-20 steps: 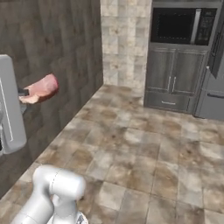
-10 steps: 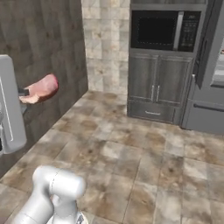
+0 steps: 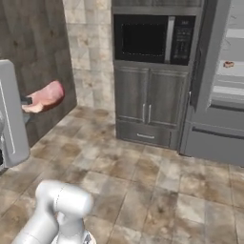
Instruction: Transport the steak and cucumber to the fridge. Place the steak on the rack containing meat and place the cucumber on the rack containing the vegetable, ensuring meats and vegetables are on different racks.
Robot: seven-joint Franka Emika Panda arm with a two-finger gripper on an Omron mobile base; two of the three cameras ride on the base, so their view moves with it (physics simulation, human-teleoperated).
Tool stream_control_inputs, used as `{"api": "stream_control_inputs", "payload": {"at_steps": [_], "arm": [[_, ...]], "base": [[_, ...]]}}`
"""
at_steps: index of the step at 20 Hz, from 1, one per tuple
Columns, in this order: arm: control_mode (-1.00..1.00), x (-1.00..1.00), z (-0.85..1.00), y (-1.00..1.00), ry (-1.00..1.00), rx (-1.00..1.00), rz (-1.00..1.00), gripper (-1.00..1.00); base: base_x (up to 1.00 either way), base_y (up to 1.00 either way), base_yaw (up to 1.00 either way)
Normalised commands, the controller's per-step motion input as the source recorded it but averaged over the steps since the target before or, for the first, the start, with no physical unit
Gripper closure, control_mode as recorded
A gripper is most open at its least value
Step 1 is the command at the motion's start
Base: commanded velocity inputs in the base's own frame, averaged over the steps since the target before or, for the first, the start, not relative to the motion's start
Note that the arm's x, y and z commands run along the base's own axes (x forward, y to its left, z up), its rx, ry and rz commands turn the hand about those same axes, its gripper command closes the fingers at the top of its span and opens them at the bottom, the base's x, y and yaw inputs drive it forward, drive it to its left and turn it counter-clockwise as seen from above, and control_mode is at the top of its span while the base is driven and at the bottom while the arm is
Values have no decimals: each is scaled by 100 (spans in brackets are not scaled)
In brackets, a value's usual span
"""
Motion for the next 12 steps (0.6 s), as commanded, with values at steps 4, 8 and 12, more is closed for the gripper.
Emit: {"api": "stream_control_inputs", "payload": {"at_steps": [4, 8, 12], "arm": [[100, 0, 0, 0, 0, 0, 0, 100], [100, 0, 0, 0, 0, 0, 0, 100], [100, 0, 0, 0, 0, 0, 0, 100]], "base": [[100, -85, 0], [68, -98, 0], [64, -100, 0]]}}
